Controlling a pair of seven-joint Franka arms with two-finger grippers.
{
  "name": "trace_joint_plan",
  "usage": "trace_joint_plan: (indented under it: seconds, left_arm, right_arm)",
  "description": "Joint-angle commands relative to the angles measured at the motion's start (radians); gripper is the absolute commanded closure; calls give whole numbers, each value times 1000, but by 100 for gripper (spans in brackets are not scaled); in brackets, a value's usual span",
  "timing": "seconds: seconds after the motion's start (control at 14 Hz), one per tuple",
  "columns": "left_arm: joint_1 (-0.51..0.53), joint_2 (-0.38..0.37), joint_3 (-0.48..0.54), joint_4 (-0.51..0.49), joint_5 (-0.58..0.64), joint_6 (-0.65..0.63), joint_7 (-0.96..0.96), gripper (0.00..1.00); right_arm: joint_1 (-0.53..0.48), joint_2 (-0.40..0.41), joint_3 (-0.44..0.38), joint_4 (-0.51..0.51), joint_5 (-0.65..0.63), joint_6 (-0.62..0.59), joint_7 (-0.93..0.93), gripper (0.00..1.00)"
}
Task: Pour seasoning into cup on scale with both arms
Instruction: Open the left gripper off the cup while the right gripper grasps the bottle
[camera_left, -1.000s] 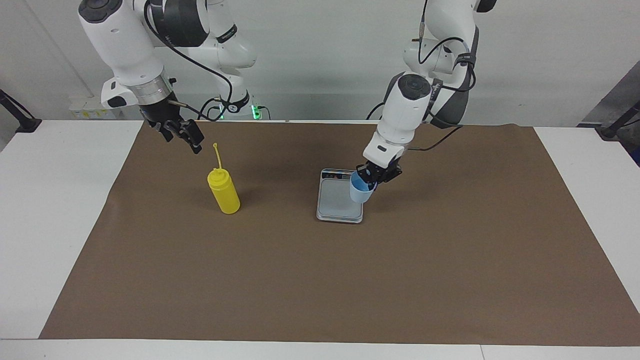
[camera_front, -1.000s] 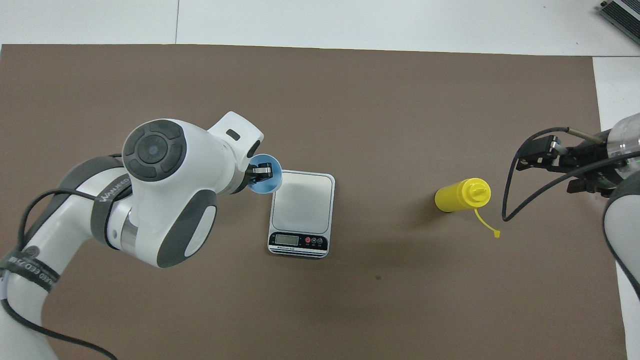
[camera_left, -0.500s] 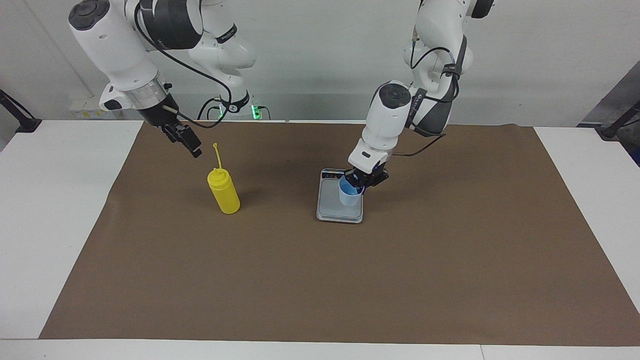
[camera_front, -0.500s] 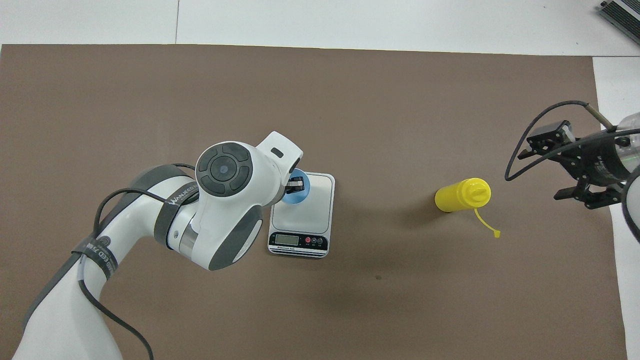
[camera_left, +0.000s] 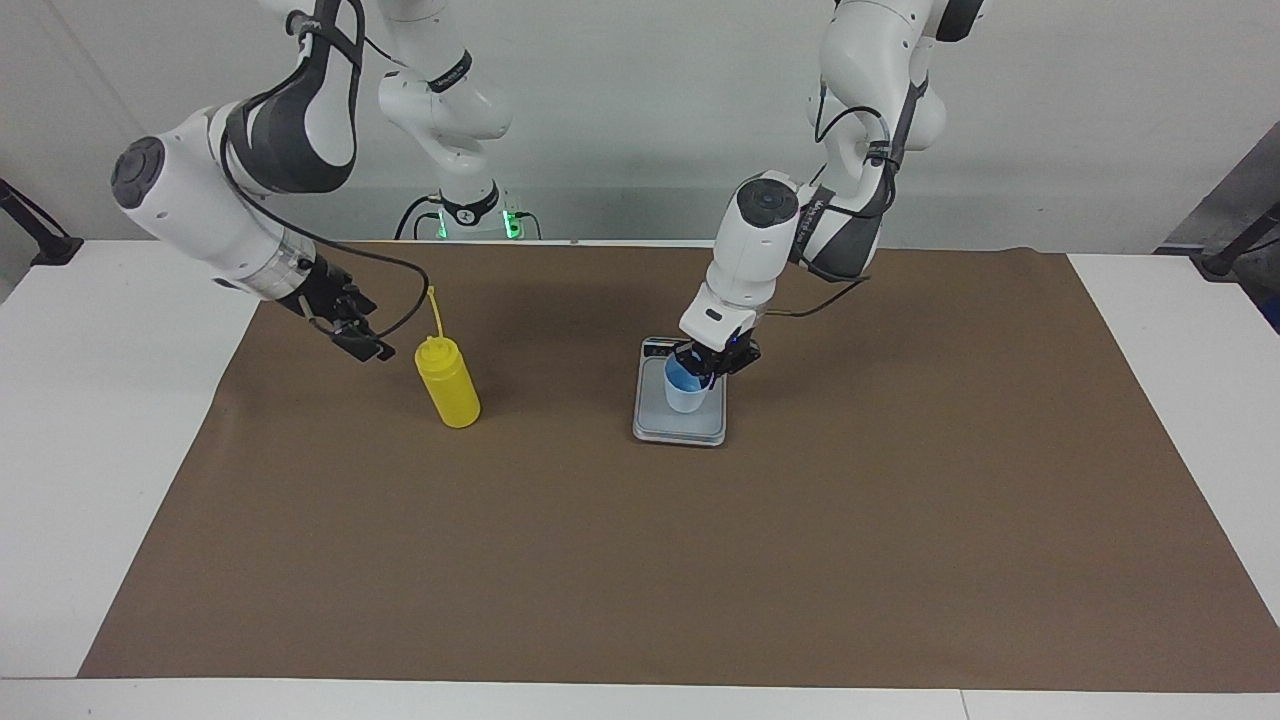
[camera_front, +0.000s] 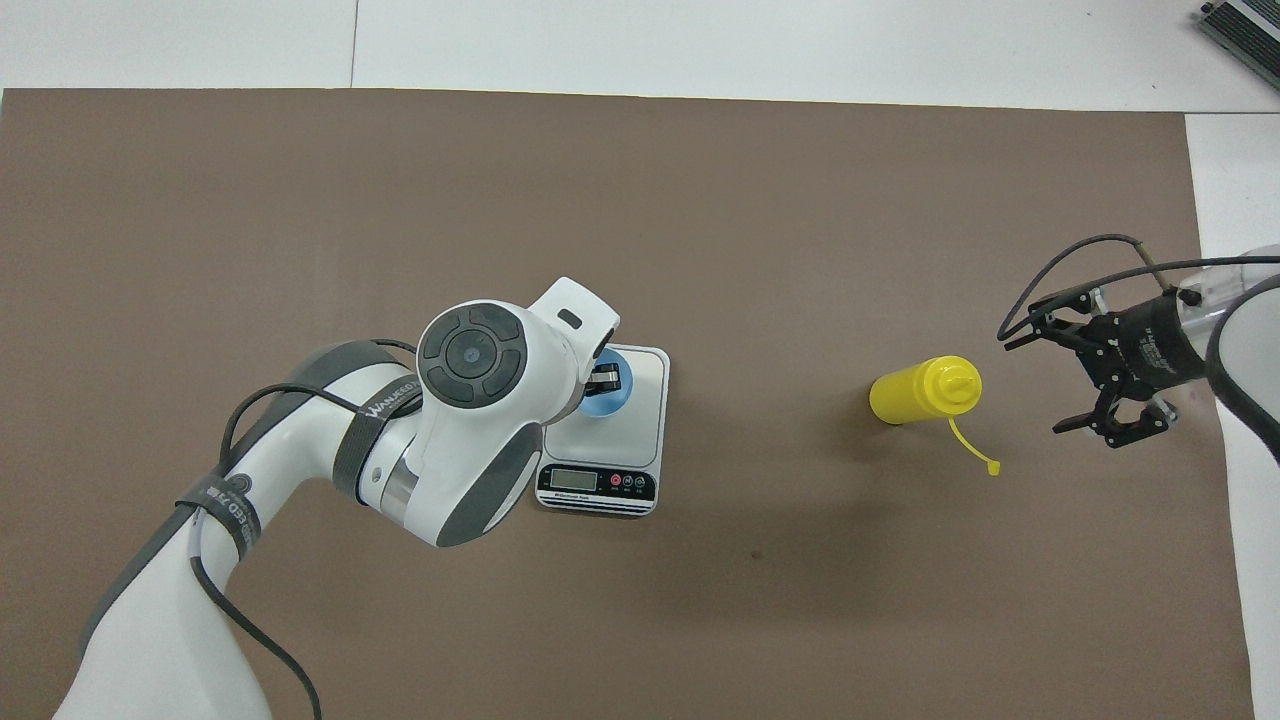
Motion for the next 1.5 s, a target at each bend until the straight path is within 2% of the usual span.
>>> trace_joint_plan:
  seconds: [0.0, 0.14, 0.29, 0.43, 0.71, 1.07, 1.36, 1.43]
  left_arm:
    - [-19, -2, 17, -12, 20, 23, -24, 0]
    - [-9, -19, 22, 1, 23, -1, -20, 0]
    - [11, -64, 27, 24, 75, -67, -11, 0]
    - [63, -102, 25, 25, 86, -92, 13, 0]
    - [168, -133, 25, 54, 86, -170, 192, 0]
    - [319, -223, 25, 53, 83, -276, 476, 0]
    - [426, -297, 30, 63, 71, -365, 634, 0]
    - [446, -302, 30, 88, 71, -401, 663, 0]
  right_arm:
    - [-35, 17, 8, -73, 93, 55, 6, 0]
    - [-37, 35, 8, -110, 113, 98, 4, 0]
    - [-35, 41, 8, -142, 165, 121, 6, 0]
    - [-37, 43, 8, -168, 203, 134, 4, 0]
    - [-38, 76, 8, -179, 279, 140, -2, 0]
    - [-38, 112, 8, -180, 356, 173, -5, 0]
    - [-17, 109, 8, -193, 397, 172, -2, 0]
    - [-11, 109, 8, -194, 399, 170, -2, 18]
